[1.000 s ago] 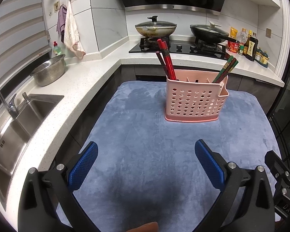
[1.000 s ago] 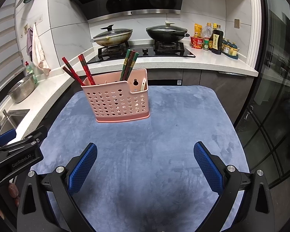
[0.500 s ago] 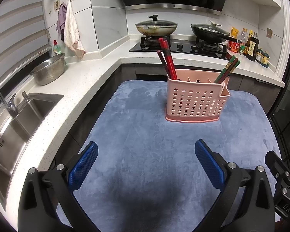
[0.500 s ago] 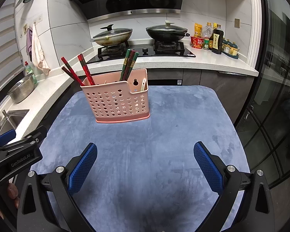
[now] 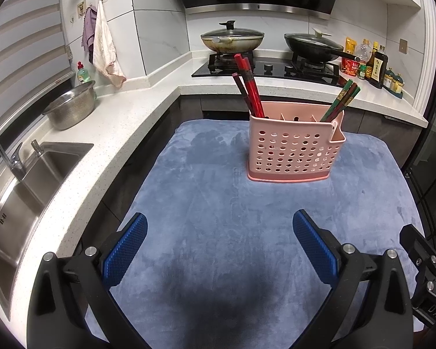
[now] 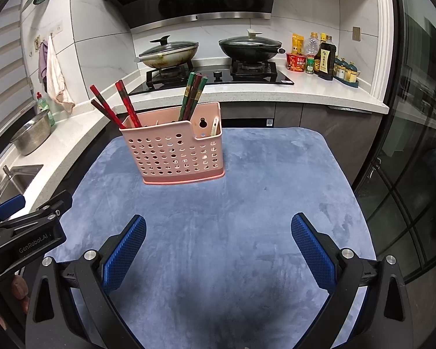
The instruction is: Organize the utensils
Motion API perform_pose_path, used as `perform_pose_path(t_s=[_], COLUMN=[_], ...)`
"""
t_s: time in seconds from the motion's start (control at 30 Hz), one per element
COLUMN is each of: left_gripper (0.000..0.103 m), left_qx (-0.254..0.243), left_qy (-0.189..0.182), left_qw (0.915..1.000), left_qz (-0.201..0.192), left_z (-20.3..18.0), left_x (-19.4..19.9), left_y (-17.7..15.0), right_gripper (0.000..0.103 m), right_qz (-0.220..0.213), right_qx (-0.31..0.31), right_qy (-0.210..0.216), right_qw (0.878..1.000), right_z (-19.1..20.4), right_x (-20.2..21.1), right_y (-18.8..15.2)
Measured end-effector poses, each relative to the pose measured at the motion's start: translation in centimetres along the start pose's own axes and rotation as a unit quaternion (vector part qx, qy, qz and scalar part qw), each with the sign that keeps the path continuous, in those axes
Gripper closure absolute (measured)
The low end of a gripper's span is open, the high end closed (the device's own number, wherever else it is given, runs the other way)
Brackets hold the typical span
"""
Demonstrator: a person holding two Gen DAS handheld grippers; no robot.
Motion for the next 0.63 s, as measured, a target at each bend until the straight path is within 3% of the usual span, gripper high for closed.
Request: perform_pose_path(t_s=[0.63], left_gripper=[0.007], left_qx=[0.007], left_qy=[-0.001], left_qw=[1.0000], left_qz=[0.000], left_z=[0.12], left_x=[-0.24], left_y=[-0.01], right_gripper=[0.007], right_qz=[0.001], right_qx=[-0.003], right_qy=[-0.001], right_qw=[1.000], right_z=[-0.16], right_x=[-0.33], right_y=[-0.19])
Point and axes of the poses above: each gripper's, at about its wrist camera, not at the fingertips, and x roughly against the way its jaws point, z to its left, y to its top, the point moved 8 cm from there along -x, roughly the way its jaws point, and after that the axes turned 15 degrees about -z, right-handed, at the moved point
